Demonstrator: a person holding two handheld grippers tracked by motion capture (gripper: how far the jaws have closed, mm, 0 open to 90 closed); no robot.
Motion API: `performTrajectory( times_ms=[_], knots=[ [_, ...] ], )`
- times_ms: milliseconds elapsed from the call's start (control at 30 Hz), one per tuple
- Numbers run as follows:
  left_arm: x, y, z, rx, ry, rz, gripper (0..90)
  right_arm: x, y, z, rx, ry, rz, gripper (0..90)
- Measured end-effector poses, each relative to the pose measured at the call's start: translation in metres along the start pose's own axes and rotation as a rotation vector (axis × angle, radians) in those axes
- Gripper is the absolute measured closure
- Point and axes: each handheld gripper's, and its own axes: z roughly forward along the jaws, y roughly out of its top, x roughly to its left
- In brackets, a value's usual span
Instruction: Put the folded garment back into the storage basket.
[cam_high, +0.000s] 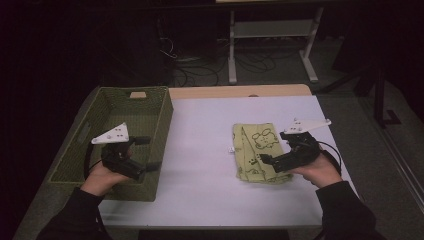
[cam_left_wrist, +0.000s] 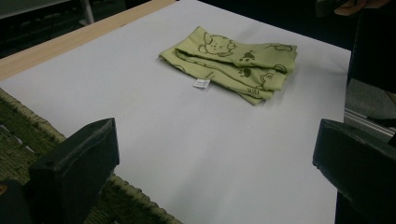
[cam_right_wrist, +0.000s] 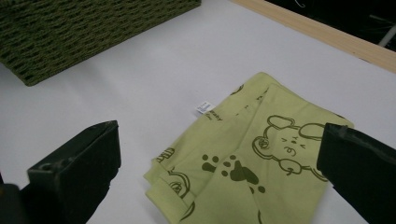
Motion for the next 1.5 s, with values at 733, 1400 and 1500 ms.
performTrajectory(
  times_ms=[733,1400,1500],
  knots=[
    [0.000,0.000,0.000,0.001,0.002,0.000,0.0,-0.027,-0.009,-0.002,0.008,-0.026,0.046,0.1],
    [0.000,0.000,0.000,0.001,0.002,-0.002,0.0,-0.043,-0.012,0.002,0.008,-0.029,0.056,0.0],
    [0.000,0.000,0.000,0.000,0.000,-0.005,0.0,-0.045,-0.013,0.002,0.017,-0.031,0.053,0.0]
  ],
)
